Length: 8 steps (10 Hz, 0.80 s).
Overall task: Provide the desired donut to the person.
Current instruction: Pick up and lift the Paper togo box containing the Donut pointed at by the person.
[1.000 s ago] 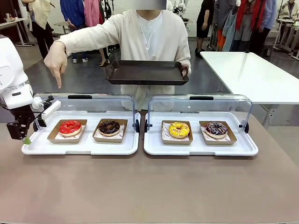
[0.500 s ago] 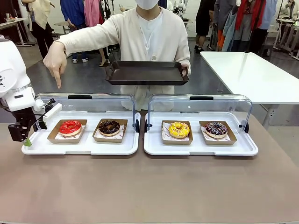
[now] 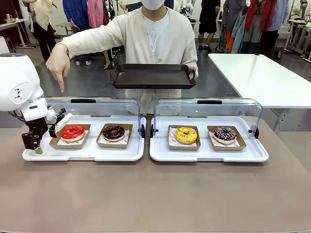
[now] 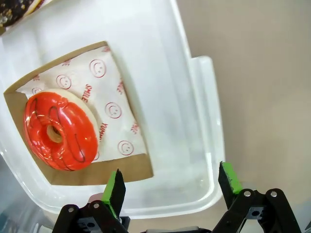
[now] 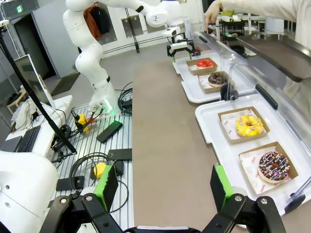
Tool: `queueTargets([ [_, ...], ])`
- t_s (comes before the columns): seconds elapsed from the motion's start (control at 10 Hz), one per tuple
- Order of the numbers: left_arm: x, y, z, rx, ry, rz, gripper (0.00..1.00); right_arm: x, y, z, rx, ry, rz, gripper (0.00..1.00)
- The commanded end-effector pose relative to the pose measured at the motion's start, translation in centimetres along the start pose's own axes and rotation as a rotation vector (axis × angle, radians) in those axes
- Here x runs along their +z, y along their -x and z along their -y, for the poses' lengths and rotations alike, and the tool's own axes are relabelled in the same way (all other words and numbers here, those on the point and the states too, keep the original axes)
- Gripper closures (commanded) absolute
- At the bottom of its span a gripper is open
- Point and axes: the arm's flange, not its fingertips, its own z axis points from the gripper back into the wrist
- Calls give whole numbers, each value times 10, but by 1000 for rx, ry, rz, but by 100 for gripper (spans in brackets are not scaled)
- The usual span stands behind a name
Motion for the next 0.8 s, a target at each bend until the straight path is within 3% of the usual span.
queueTargets([
  [0.0, -4, 4, -12, 43, -27, 14, 0, 0, 0, 1, 6, -4, 8, 0],
  [0.7, -19, 6, -21, 54, -24, 54, 0, 0, 0, 1, 6, -4, 8, 0],
])
